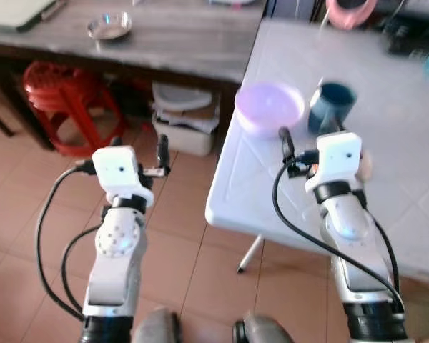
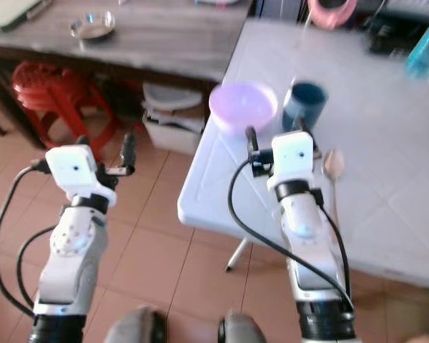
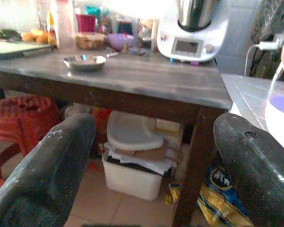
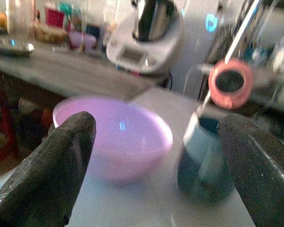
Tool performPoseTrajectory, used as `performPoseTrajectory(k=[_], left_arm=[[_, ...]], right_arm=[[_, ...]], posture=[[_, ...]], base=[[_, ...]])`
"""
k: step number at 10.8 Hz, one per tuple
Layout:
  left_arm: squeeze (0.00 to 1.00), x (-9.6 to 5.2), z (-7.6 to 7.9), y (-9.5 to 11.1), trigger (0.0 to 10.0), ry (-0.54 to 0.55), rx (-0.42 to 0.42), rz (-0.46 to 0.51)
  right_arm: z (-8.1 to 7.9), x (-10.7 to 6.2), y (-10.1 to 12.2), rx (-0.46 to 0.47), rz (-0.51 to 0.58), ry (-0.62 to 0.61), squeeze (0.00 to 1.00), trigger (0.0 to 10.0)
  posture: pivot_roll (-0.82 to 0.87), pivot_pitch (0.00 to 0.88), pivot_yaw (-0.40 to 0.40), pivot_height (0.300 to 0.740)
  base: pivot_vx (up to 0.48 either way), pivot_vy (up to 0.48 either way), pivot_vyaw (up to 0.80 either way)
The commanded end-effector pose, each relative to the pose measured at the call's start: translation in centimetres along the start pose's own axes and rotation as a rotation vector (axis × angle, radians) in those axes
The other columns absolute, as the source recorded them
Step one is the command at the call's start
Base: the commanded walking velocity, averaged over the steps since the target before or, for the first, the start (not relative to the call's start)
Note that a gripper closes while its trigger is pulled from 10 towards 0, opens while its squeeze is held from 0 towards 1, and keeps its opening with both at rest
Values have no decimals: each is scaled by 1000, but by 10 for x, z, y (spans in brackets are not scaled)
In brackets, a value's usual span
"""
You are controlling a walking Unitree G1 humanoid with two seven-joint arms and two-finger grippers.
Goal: Setting the table
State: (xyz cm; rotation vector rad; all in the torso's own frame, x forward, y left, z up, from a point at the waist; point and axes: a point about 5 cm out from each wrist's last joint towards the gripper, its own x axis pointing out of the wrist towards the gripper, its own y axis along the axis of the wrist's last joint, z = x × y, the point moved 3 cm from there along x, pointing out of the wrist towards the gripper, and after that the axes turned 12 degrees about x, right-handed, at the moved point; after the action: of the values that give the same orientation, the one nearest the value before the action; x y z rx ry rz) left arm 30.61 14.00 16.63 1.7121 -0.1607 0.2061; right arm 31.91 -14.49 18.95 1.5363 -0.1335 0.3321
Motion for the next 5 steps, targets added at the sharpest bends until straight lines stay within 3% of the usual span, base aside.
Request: performPoseTrajectory(k=[1,4,5], left_arm=[[0,-1,-4,-2,10000,11,10,-8],[0,2,-2,-4,10000,12,9,-5],[0,3,-1,-6,10000,15,10,-13]], right_arm=[[-6,2,0,-1,3,25,0,10000],[-3,6,-1,-9,12,21,0,10000],[-4,7,-1,-9,15,25,0,10000]], posture=[[-31,165,-14,740],[-34,136,-17,740],[-34,128,-18,740]], base=[[319,0,0],[291,0,0],[0,0,0]])
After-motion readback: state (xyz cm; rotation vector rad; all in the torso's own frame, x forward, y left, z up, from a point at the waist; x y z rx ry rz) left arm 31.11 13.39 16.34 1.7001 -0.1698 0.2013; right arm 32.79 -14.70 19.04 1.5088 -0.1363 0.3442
